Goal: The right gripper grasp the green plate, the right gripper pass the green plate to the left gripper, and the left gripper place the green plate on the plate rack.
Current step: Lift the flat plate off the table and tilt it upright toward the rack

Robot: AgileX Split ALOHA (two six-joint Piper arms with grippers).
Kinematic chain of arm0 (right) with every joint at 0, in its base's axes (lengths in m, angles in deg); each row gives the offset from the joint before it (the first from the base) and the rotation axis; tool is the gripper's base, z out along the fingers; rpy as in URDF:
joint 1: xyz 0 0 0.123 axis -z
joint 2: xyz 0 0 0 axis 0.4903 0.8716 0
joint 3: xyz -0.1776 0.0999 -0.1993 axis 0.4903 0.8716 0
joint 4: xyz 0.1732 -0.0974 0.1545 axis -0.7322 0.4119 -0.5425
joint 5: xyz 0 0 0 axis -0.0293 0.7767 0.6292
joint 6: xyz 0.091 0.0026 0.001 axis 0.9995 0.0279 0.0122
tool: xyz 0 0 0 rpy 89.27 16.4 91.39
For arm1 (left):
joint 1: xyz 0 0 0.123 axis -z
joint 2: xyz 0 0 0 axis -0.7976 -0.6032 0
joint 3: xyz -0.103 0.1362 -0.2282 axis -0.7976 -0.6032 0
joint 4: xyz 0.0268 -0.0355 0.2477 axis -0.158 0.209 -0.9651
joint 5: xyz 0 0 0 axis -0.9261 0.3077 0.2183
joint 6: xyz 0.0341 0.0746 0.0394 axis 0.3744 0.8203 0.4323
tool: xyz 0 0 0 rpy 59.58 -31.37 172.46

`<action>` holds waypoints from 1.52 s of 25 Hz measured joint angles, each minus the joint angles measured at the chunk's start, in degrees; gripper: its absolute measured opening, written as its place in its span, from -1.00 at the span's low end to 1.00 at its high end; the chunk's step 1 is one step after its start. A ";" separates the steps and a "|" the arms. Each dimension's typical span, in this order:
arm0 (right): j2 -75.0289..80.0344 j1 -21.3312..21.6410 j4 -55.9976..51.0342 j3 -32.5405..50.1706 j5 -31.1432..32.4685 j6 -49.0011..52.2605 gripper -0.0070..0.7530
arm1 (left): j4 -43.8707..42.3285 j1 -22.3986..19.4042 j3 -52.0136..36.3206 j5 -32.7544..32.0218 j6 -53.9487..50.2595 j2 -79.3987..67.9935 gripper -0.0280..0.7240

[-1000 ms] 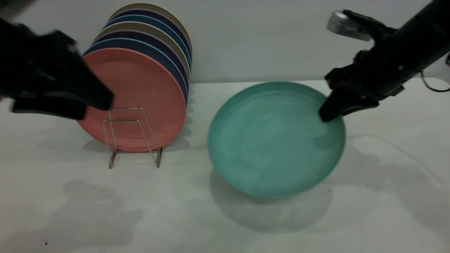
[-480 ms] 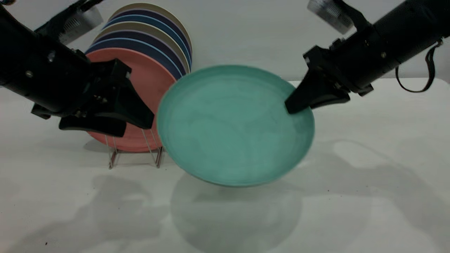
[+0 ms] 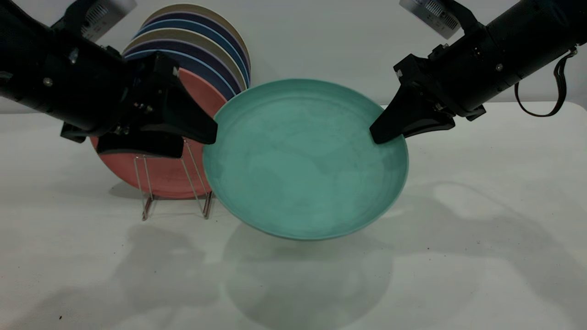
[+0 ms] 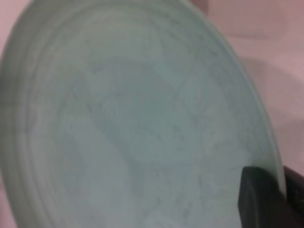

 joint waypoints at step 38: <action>-3.75 13.90 7.69 0.30 3.09 2.64 0.59 | -33.43 0.05 10.12 -1.75 7.09 -0.04 0.01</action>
